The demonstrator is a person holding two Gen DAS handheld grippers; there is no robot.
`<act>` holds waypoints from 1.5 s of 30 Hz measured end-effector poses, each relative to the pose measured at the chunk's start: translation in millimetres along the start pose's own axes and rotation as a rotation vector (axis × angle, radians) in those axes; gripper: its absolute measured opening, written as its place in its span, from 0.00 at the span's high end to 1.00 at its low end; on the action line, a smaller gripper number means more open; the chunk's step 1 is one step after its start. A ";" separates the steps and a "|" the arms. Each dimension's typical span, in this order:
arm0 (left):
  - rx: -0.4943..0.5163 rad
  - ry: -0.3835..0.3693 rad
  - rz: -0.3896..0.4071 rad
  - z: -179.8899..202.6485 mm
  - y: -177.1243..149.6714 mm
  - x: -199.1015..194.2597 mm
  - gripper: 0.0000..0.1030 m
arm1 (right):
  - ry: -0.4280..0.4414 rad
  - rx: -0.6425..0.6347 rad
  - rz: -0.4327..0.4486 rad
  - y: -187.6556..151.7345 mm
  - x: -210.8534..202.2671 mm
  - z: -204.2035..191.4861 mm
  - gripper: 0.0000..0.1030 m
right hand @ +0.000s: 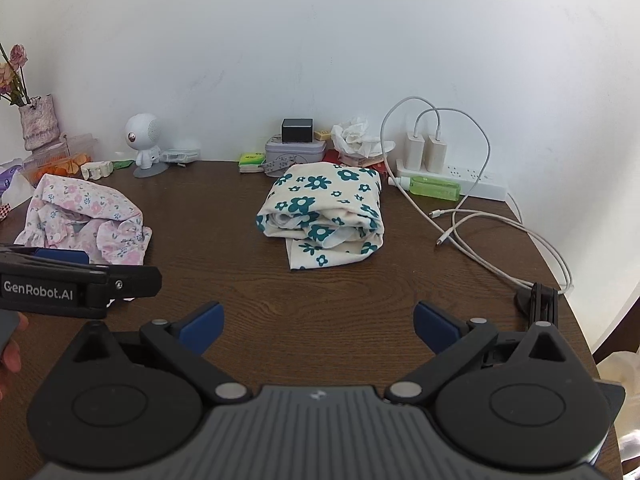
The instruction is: Fold clothes
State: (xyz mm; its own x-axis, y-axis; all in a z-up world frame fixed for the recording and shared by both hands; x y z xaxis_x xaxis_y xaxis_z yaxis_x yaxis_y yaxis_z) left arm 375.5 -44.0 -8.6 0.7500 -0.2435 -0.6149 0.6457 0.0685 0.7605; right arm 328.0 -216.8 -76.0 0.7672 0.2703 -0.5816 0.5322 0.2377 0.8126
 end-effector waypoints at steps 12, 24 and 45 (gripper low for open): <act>0.020 0.017 0.000 5.9 -51.6 -56.6 0.00 | 0.050 0.059 0.000 -43.4 -49.7 -13.6 0.00; 0.071 0.069 0.024 16.5 -97.6 -107.4 0.00 | 0.065 0.060 0.013 -78.8 -105.3 -32.4 0.00; 0.057 0.053 -0.001 12.8 -185.9 -174.0 0.00 | 0.078 0.067 -0.044 -156.6 -168.3 -57.3 0.00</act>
State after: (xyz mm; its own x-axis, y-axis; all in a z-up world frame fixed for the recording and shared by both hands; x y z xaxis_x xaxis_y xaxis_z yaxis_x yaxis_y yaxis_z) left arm 123.1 -26.8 -40.3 0.7571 -0.1919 -0.6245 0.6382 0.0130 0.7697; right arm 95.1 -246.1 -107.6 0.7139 0.3330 -0.6160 0.5895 0.1890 0.7853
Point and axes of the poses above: each gripper's, at about its wrist camera, not at the fingertips, and x roughly the way its jaws point, z to its right, y to its top, the point moved 7 cm from there along x, roughly the way its jaws point, and after that the axes turned 3 degrees about -x, right-handed, at the moved point
